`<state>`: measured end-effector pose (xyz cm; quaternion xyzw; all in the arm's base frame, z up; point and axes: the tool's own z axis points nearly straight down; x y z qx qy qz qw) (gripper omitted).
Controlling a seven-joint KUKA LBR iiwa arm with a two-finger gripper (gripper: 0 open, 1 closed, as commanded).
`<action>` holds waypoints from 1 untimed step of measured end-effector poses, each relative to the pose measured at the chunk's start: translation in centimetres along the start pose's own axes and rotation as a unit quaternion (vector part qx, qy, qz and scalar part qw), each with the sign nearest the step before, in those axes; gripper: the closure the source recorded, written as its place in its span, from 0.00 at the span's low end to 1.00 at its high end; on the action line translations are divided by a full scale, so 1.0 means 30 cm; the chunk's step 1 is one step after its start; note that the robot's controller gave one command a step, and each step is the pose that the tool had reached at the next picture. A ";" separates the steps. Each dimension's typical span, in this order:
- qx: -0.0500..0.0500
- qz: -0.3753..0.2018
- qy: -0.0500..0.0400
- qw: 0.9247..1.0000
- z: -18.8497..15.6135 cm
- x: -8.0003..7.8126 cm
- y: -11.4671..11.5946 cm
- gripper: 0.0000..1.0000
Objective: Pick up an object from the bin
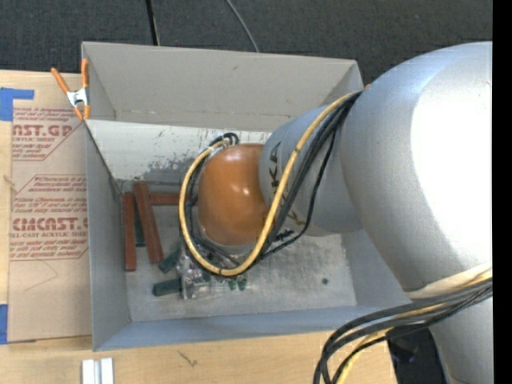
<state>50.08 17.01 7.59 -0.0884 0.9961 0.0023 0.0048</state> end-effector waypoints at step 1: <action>0.002 -0.002 0.004 1.000 -0.466 0.054 0.010 1.00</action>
Offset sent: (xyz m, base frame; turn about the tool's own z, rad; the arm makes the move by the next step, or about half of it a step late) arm 0.0000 0.0000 0.0000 0.0000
